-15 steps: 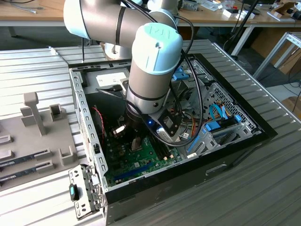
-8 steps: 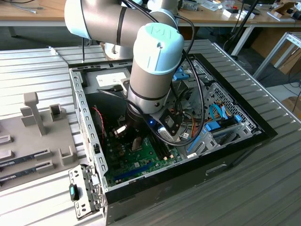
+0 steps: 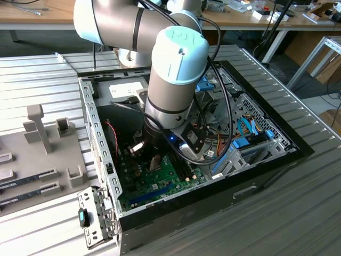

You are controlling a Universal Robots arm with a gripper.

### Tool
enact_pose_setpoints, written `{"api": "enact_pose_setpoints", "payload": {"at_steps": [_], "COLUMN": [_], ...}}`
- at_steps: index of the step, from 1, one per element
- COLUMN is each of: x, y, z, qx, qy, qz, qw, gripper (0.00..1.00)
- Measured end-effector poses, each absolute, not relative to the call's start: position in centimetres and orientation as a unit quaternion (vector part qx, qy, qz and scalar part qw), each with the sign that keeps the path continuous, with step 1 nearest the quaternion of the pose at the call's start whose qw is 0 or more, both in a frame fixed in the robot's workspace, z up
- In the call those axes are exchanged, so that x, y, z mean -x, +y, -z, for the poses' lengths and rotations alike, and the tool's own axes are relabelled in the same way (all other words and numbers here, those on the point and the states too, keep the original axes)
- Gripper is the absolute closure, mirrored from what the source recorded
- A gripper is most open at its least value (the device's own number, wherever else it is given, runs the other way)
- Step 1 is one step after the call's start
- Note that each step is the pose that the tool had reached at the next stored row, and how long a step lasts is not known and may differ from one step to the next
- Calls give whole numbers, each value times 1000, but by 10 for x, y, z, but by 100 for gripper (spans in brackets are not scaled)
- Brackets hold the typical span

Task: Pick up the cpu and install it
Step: 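Place the cpu into insertion slot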

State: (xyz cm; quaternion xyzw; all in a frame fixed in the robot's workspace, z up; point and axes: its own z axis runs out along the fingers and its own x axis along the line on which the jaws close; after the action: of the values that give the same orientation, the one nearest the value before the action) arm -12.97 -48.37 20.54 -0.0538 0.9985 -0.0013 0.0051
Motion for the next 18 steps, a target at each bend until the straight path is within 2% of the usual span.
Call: {"api": "enact_pose_setpoints", "payload": {"at_steps": [6,18], "x": [129,128], "y": [-484,-484], "z": [-200,-199], "qx": [53,53], "qy": [999,999], "qz": [1,1], "qw": [2,2], "gripper": [62,65]}}
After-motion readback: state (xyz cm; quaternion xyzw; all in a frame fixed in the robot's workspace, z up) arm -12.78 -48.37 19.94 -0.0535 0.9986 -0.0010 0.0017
